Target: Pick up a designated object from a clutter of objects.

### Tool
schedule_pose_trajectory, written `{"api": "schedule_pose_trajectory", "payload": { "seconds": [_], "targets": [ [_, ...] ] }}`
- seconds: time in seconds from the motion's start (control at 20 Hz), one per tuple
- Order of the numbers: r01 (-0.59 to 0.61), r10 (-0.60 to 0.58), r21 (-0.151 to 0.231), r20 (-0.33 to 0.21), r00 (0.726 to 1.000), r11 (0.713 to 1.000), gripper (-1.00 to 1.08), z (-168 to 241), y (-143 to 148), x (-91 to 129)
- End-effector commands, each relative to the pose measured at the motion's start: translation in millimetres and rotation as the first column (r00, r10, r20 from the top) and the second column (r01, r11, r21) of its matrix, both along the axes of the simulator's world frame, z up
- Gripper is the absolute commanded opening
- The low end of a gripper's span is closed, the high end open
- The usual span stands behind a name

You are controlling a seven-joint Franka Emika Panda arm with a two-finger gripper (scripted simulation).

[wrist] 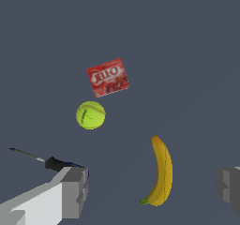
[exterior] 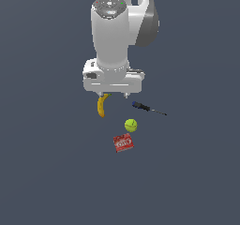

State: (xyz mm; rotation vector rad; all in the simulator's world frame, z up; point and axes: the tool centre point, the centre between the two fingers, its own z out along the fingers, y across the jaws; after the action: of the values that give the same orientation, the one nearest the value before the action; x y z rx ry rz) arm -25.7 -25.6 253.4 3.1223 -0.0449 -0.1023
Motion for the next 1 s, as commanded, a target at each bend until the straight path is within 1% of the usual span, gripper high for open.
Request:
{"api": "schedule_pose_trajectory", "payload": {
  "seconds": [0.0,0.2,0.45,0.95],
  "targets": [
    [0.008,-0.008,0.005,0.004,1.000,1.000,1.00,-15,-6,-5],
    [0.024,-0.024,0.014,0.012,1.000,1.000,1.00,-44,-19,-18],
    [0.048,-0.049,0.023,0.024,0.999,0.999,1.00,-81,-36,-39],
    [0.102,-0.103,0.027,0.048,0.994,0.994,1.00,-144,-64,-95]
  ]
}}
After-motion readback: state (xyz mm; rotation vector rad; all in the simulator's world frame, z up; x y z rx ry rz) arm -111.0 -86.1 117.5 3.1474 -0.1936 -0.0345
